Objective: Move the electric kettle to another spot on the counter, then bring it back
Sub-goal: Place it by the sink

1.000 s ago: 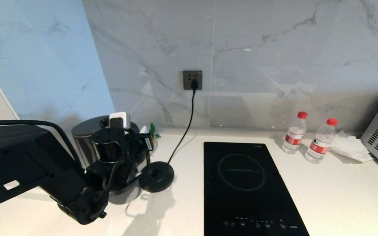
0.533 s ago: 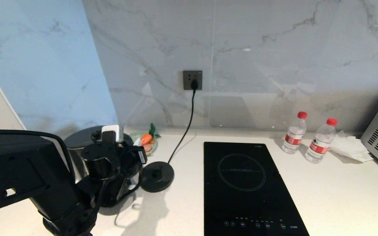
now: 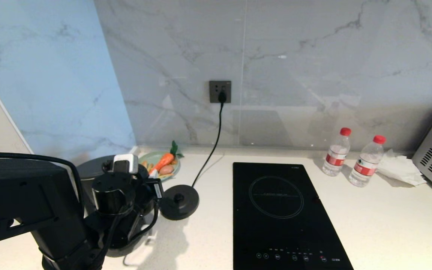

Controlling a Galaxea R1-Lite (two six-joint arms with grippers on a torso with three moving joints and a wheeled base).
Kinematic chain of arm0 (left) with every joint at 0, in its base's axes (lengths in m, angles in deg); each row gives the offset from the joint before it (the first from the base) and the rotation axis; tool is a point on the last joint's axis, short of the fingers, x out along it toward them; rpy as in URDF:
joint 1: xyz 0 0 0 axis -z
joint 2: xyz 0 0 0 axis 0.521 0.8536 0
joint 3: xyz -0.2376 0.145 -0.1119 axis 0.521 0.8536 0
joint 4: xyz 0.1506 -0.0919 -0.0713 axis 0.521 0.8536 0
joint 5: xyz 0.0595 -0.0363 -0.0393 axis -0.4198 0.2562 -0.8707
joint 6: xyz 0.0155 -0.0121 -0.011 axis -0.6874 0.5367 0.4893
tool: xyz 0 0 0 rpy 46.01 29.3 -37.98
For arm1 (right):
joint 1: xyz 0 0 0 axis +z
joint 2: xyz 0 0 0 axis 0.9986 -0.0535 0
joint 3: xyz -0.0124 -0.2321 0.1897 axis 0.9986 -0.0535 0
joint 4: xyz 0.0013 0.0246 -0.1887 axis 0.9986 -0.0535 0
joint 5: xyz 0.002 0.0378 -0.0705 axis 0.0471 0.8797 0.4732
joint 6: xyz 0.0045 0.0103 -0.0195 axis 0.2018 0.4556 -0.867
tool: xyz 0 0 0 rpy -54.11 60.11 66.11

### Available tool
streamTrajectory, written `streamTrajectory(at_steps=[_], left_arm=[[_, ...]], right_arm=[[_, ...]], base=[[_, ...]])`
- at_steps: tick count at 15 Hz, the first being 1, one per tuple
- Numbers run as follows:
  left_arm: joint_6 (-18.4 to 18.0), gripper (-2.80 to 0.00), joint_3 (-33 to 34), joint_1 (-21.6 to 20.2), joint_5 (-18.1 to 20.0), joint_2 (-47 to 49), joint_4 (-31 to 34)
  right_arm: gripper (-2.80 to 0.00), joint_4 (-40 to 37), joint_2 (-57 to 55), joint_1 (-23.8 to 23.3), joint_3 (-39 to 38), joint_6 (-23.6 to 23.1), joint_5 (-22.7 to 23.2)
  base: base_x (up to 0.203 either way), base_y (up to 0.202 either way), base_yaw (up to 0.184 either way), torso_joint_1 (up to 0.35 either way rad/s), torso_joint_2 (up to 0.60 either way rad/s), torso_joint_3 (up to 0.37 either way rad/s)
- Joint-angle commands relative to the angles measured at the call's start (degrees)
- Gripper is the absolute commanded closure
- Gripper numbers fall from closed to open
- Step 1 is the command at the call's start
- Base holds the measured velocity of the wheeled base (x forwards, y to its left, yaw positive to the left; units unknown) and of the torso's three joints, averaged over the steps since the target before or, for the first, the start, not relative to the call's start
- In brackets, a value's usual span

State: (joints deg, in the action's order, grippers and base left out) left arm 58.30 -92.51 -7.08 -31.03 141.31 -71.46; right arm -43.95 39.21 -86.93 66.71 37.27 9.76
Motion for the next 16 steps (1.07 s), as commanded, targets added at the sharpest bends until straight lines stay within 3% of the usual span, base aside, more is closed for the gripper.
streamTrajectory(at_steps=[1, 8, 16], left_arm=[[1.0, 0.00, 0.2, -0.3, -0.2, 1.8, -0.3], [2.8, 0.00, 6.3, -0.3, -0.5, 2.5, -0.3], [2.2, 0.00, 4.9, -0.1, -0.4, 2.1, -0.3]], right_arm=[[0.00, 0.0, 0.1, 0.0, 0.0, 0.0, 0.0], [0.00, 0.0, 0.1, 0.0, 0.0, 0.0, 0.0], [0.00, 0.0, 0.1, 0.0, 0.0, 0.0, 0.0]], base=[[0.000, 0.000, 0.000, 0.000, 0.00, 0.000], [0.000, 0.000, 0.000, 0.000, 0.00, 0.000], [0.000, 0.000, 0.000, 0.000, 0.00, 0.000]])
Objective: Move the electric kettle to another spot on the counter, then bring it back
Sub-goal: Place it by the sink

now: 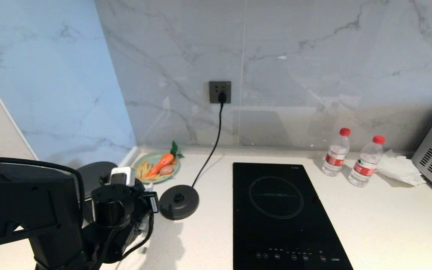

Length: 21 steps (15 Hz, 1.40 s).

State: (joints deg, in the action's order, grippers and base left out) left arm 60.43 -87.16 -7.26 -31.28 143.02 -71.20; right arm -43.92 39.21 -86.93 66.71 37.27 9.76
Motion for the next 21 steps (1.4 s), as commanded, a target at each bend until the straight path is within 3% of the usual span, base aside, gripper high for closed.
streamTrajectory(at_steps=[1, 2, 3, 8, 13, 21], left_arm=[[0.1, 0.00, -0.5, 0.1, -0.2, 0.5, -0.5], [0.2, 0.00, -0.8, 0.1, -0.2, 0.6, -0.5], [0.2, -2.80, -1.1, 0.0, -0.2, 0.5, -0.5], [0.2, -2.80, -0.1, 0.2, -0.2, -0.4, -0.5], [1.9, -2.80, 6.9, -0.1, 1.5, -2.8, -0.5], [3.0, -2.80, 7.6, 0.3, 3.2, -4.9, -0.5]], right_arm=[[0.00, 0.0, 0.1, 0.0, 0.0, 0.0, 0.0], [0.00, 0.0, 0.1, 0.0, 0.0, 0.0, 0.0], [0.00, 0.0, 0.1, 0.0, 0.0, 0.0, 0.0], [0.00, 0.0, 0.1, 0.0, 0.0, 0.0, 0.0], [0.00, 0.0, 0.1, 0.0, 0.0, 0.0, 0.0], [0.00, 0.0, 0.1, 0.0, 0.0, 0.0, 0.0]], base=[[0.000, 0.000, 0.000, 0.000, 0.00, 0.000], [0.000, 0.000, 0.000, 0.000, 0.00, 0.000], [0.000, 0.000, 0.000, 0.000, 0.00, 0.000], [0.000, 0.000, 0.000, 0.000, 0.00, 0.000], [0.000, 0.000, 0.000, 0.000, 0.00, 0.000], [0.000, 0.000, 0.000, 0.000, 0.00, 0.000]])
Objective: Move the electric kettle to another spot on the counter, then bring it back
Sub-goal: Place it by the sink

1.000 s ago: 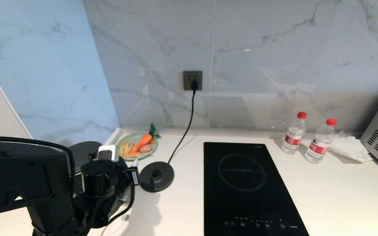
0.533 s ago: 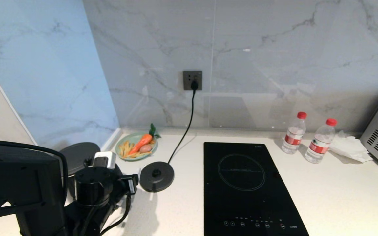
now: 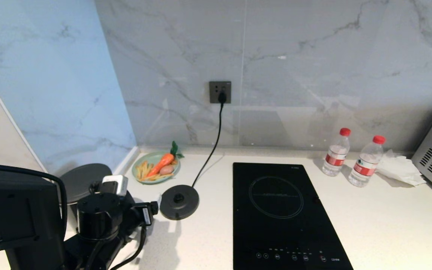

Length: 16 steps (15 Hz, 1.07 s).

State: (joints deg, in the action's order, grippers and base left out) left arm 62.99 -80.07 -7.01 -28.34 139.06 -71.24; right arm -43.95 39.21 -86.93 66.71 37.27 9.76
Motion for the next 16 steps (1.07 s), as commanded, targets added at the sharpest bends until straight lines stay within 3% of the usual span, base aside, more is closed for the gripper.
streamTrajectory(at_steps=[1, 3, 7, 14, 16], left_arm=[[2.2, -2.80, 1.5, -0.2, 1.9, -2.5, -0.5], [5.5, -2.80, 3.4, -0.7, 5.0, -2.9, -0.5], [5.5, -2.80, 4.6, -3.1, 6.3, -2.3, -0.5], [4.9, -2.80, 8.2, -12.0, 15.8, -6.2, -0.5], [4.5, -2.80, 8.6, -12.2, 16.8, -5.9, -0.5]], right_arm=[[0.00, 0.0, 0.1, 0.0, 0.0, 0.0, 0.0], [0.00, 0.0, 0.1, 0.0, 0.0, 0.0, 0.0], [0.00, 0.0, 0.1, 0.0, 0.0, 0.0, 0.0], [0.00, 0.0, 0.1, 0.0, 0.0, 0.0, 0.0], [0.00, 0.0, 0.1, 0.0, 0.0, 0.0, 0.0]], base=[[0.000, 0.000, 0.000, 0.000, 0.00, 0.000], [0.000, 0.000, 0.000, 0.000, 0.00, 0.000], [0.000, 0.000, 0.000, 0.000, 0.00, 0.000], [0.000, 0.000, 0.000, 0.000, 0.00, 0.000], [0.000, 0.000, 0.000, 0.000, 0.00, 0.000]])
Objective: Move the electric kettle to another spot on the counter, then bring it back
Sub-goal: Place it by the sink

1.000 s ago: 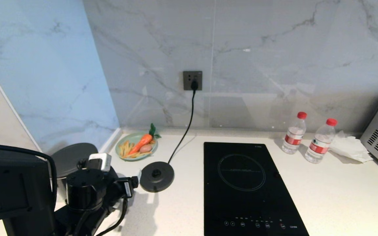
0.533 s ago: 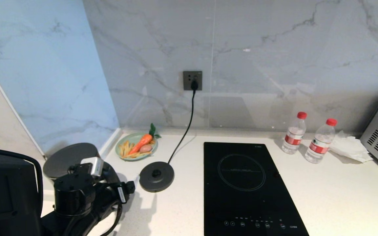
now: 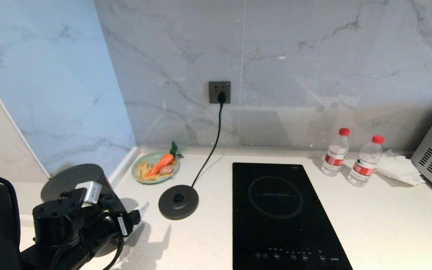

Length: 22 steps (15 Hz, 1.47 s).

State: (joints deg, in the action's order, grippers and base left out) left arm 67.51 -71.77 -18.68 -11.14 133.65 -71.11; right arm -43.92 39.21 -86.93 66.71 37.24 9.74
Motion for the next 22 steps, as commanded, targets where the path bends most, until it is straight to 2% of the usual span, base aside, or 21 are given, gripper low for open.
streamTrajectory(at_steps=[1, 6, 11, 16, 22], left_arm=[[0.0, -2.80, 0.3, 0.1, -0.4, -0.5, -0.6], [-0.1, -2.80, 0.2, -0.1, -0.6, 0.0, -0.6], [-3.1, -2.80, -2.6, 1.4, -0.7, 0.8, -0.6], [-3.2, -2.80, -2.9, 1.7, -0.8, 0.8, -0.6], [-3.2, -2.80, -2.4, 1.4, -0.8, 0.8, -0.6]], right_arm=[[0.00, 0.0, 0.1, 0.0, 0.0, 0.0, 0.0], [0.00, 0.0, 0.1, 0.0, 0.0, 0.0, 0.0], [0.00, 0.0, 0.1, 0.0, 0.0, 0.0, 0.0], [0.00, 0.0, 0.1, 0.0, 0.0, 0.0, 0.0], [0.00, 0.0, 0.1, 0.0, 0.0, 0.0, 0.0]], base=[[0.000, 0.000, 0.000, 0.000, 0.00, 0.000], [0.000, 0.000, 0.000, 0.000, 0.00, 0.000], [0.000, 0.000, 0.000, 0.000, 0.00, 0.000], [-0.161, 0.000, -0.001, 0.000, 0.00, 0.004], [0.000, 0.000, 0.000, 0.000, 0.00, 0.000]])
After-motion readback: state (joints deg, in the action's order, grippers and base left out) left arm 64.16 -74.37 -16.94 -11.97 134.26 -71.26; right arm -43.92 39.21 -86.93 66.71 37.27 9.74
